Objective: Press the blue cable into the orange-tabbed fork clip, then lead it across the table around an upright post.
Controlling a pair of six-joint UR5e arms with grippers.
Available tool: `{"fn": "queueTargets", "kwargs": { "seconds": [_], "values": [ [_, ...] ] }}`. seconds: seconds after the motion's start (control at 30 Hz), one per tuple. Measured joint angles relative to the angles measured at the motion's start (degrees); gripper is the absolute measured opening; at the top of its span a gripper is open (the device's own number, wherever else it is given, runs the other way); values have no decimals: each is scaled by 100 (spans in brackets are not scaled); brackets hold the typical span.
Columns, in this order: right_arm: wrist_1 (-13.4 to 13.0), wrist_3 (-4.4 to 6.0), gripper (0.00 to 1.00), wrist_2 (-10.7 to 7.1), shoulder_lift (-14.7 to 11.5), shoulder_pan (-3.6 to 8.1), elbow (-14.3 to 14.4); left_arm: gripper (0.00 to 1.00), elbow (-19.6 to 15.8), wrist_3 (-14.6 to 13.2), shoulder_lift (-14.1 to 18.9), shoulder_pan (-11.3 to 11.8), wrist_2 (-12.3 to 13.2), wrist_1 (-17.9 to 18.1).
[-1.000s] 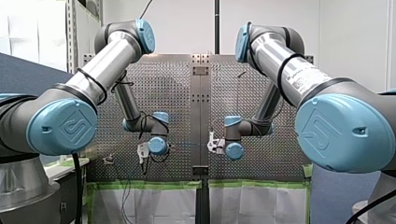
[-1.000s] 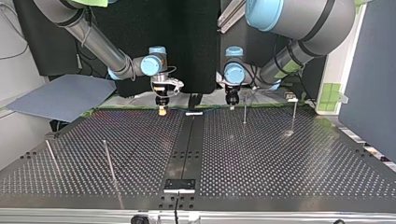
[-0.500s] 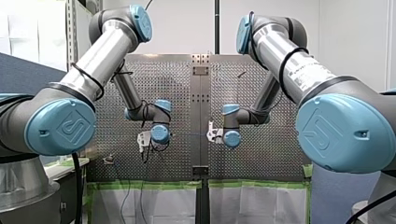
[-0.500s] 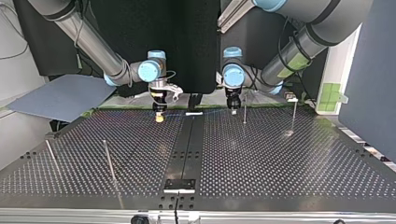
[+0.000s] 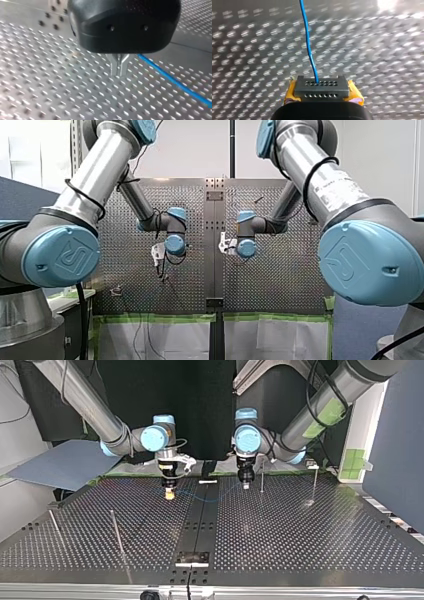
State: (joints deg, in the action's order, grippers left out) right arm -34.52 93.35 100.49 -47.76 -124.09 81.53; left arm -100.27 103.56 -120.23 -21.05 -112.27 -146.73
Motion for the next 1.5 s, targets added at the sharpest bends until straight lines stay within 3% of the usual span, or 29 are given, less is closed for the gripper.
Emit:
{"fn": "queueTargets", "kwargs": {
  "seconds": [0.47, 0.77, 0.9, 1.13, 1.5],
  "values": [
    [95, 5, 0, -99, -816, -54, -52, 2, 10, 308, 751, -39, 7, -90],
    [380, -10, 0, -159, -1364, -110, -175, 2, 319, 334, 1262, -39, 10, -303],
    [503, -15, 0, -160, -1482, -124, -239, 2, 484, 339, 1493, -26, 9, -429],
    [620, 3, 0, -144, -1624, -128, -320, 2, 648, 343, 1605, -3, 25, -574],
    [920, 13, 0, -115, -1884, -51, -498, 2, 1255, 317, 1606, -43, 101, -1172]
  ]
}}
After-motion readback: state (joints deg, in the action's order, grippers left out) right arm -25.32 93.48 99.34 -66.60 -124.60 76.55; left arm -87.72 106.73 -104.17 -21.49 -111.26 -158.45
